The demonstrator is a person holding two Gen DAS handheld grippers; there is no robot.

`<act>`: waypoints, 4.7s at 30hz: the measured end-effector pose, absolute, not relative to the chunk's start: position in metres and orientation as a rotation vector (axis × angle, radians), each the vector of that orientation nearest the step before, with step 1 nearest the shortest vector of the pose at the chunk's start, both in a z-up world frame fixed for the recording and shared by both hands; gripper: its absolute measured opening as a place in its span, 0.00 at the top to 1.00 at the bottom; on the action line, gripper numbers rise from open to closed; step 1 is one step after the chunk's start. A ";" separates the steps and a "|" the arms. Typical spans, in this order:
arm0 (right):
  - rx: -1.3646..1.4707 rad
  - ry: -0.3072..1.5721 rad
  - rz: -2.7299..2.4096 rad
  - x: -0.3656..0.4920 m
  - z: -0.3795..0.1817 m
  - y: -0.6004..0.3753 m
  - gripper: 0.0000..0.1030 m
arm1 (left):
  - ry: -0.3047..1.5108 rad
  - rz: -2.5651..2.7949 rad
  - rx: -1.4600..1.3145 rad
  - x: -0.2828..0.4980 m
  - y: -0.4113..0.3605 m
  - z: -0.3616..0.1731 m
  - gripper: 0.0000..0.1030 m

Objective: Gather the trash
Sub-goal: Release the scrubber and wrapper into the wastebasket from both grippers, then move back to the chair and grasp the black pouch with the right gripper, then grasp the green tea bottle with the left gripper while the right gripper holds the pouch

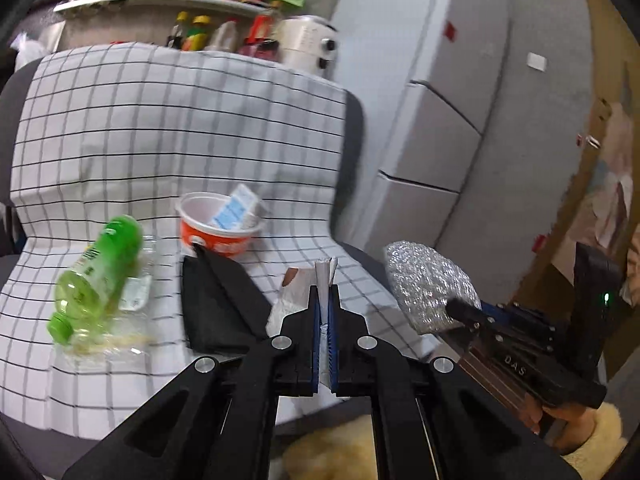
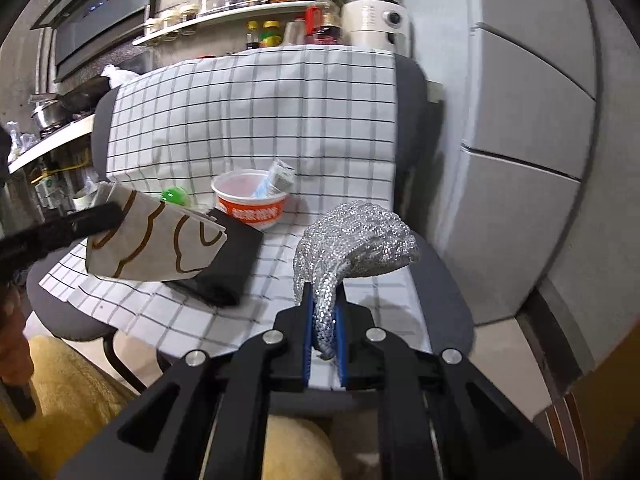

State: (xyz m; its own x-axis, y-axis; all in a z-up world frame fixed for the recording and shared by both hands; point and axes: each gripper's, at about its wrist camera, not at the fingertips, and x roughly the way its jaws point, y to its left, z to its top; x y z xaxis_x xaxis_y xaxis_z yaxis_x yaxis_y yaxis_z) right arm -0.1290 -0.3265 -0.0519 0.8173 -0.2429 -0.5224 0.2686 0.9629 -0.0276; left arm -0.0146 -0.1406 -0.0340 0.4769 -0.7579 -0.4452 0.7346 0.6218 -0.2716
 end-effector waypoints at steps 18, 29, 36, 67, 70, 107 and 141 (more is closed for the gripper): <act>0.190 0.737 -0.654 -0.255 -0.118 -0.403 0.90 | 0.672 -1.196 0.038 -0.075 -0.243 -0.065 0.96; 0.349 0.759 -0.712 -0.282 -0.147 -0.436 0.66 | 0.702 -1.231 0.096 -0.085 -0.269 -0.073 0.96; 0.374 0.629 -0.739 -0.289 -0.120 -0.440 0.66 | 0.699 -1.313 0.141 -0.105 -0.281 -0.072 0.96; 0.382 0.489 -0.750 -0.316 -0.096 -0.454 0.66 | 0.780 -1.245 0.303 -0.109 -0.321 -0.125 0.62; 0.367 0.509 -0.658 -0.288 -0.094 -0.440 0.66 | 0.767 -1.146 0.290 -0.090 -0.283 -0.116 0.62; -0.288 0.858 -0.137 0.073 -0.148 -0.188 0.14 | 0.780 -0.473 -0.060 0.044 0.007 -0.118 0.62; 0.070 0.532 -0.118 -0.030 -0.059 -0.274 0.92 | 0.830 -0.394 0.112 0.202 -0.067 -0.104 0.16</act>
State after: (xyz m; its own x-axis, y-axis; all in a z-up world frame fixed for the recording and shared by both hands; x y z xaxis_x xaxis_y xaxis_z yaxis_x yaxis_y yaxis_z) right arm -0.0298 -0.2743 -0.0589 0.8550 -0.0941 -0.5100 0.1306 0.9908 0.0361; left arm 0.2019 -0.0674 -0.1042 0.6071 -0.2969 -0.7371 0.3836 0.9218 -0.0554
